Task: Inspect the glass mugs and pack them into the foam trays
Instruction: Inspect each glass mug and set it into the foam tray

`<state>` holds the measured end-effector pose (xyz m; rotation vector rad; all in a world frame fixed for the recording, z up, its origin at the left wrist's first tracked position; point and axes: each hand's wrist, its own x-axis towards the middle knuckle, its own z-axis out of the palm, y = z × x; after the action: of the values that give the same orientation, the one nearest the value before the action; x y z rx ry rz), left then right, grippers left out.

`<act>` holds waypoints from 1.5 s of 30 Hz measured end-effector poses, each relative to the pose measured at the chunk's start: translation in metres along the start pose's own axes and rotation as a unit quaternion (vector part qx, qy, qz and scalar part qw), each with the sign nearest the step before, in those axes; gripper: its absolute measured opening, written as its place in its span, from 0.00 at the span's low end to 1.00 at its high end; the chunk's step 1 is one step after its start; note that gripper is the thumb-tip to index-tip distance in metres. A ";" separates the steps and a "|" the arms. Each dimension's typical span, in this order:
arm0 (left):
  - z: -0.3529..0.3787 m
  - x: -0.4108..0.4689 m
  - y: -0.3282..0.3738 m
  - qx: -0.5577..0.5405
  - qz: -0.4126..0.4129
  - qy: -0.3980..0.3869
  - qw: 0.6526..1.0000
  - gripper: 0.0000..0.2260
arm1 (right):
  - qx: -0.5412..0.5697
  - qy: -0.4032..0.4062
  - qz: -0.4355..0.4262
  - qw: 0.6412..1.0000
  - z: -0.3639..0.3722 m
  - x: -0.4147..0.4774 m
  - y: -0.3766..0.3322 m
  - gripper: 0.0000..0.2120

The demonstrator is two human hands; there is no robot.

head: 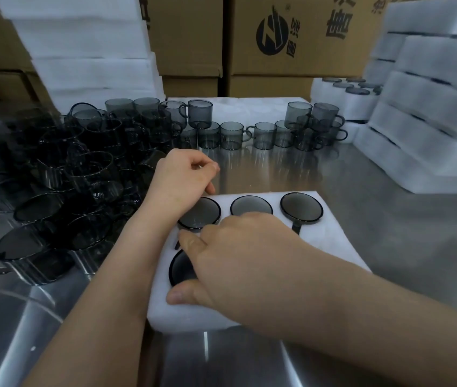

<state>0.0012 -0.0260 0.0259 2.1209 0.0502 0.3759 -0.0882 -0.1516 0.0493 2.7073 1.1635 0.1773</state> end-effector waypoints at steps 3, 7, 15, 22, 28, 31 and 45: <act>0.000 0.000 -0.001 -0.008 -0.001 -0.004 1.000 0.08 | -0.030 0.046 -0.044 0.998 0.003 -0.011 -0.006 0.19; 0.001 0.000 -0.002 -0.011 -0.009 -0.008 1.000 0.08 | -0.005 0.039 -0.037 0.999 0.003 -0.011 -0.004 0.24; -0.002 -0.002 0.003 -0.034 -0.012 -0.005 0.999 0.08 | 0.071 0.042 0.024 0.996 -0.001 -0.005 -0.005 0.26; -0.028 0.002 0.000 -0.351 -0.118 -0.012 0.929 0.10 | 0.173 0.069 0.041 0.982 0.034 0.021 -0.022 0.40; -0.033 0.004 -0.004 -0.334 -0.122 -0.012 0.934 0.10 | 0.202 0.051 -0.019 0.978 0.024 0.019 -0.017 0.45; -0.036 0.004 -0.004 -0.326 -0.108 -0.013 0.939 0.11 | 0.214 0.019 -0.030 0.976 0.020 0.019 -0.016 0.44; -0.017 0.001 0.003 -0.191 -0.027 -0.005 0.981 0.08 | 0.484 0.241 0.128 0.832 -0.012 0.022 0.071 0.15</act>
<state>-0.0032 -0.0139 0.0374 1.7381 0.0263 0.3152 -0.0252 -0.1815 0.0769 3.9024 1.2122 0.4265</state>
